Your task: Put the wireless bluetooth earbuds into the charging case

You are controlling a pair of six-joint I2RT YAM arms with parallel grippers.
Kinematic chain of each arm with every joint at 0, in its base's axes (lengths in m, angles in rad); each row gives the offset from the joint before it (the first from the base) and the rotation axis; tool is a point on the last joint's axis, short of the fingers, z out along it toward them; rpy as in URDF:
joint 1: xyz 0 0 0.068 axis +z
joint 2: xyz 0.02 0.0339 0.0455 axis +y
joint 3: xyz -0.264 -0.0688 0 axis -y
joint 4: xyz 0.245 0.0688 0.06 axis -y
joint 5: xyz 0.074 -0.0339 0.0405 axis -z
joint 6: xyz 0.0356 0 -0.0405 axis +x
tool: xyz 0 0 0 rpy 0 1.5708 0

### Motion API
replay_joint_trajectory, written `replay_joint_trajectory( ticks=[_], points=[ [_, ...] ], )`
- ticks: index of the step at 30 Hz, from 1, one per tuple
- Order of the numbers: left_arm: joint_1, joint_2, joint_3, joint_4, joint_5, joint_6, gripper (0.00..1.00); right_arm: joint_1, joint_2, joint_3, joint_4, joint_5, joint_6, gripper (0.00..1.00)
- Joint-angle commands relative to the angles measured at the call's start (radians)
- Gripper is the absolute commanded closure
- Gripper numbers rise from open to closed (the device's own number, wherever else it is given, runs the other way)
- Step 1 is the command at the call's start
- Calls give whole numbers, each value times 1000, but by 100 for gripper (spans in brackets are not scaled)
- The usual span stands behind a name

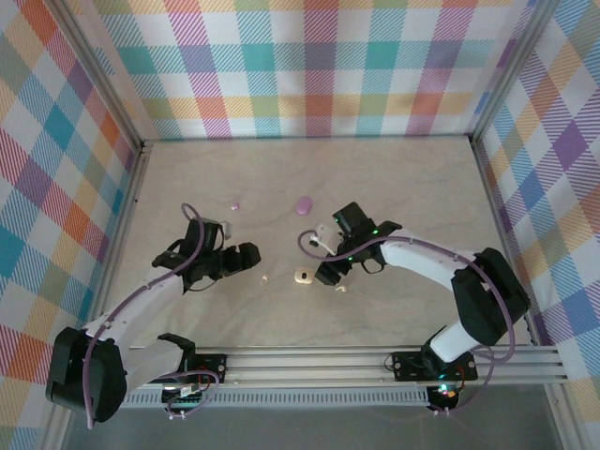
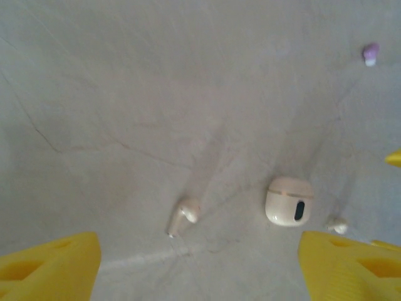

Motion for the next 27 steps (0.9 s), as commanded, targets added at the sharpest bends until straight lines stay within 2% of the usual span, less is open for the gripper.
replay_joint_trajectory(
  ticks=[1, 5, 11, 27],
  points=[
    [-38, -38, -43, 35, 57, -82, 20, 22, 44, 5, 26, -1, -95, 17],
    [-69, -29, -46, 40, 62, -91, 22, 52, 125, 48, 39, 28, -113, 15],
    [-72, 24, -51, 91, 106, -110, 24, 82, 253, 150, -38, 50, -160, 16],
    [-73, 96, -38, 101, 93, -115, 24, 105, 353, 258, -145, -17, -243, 19]
  ],
)
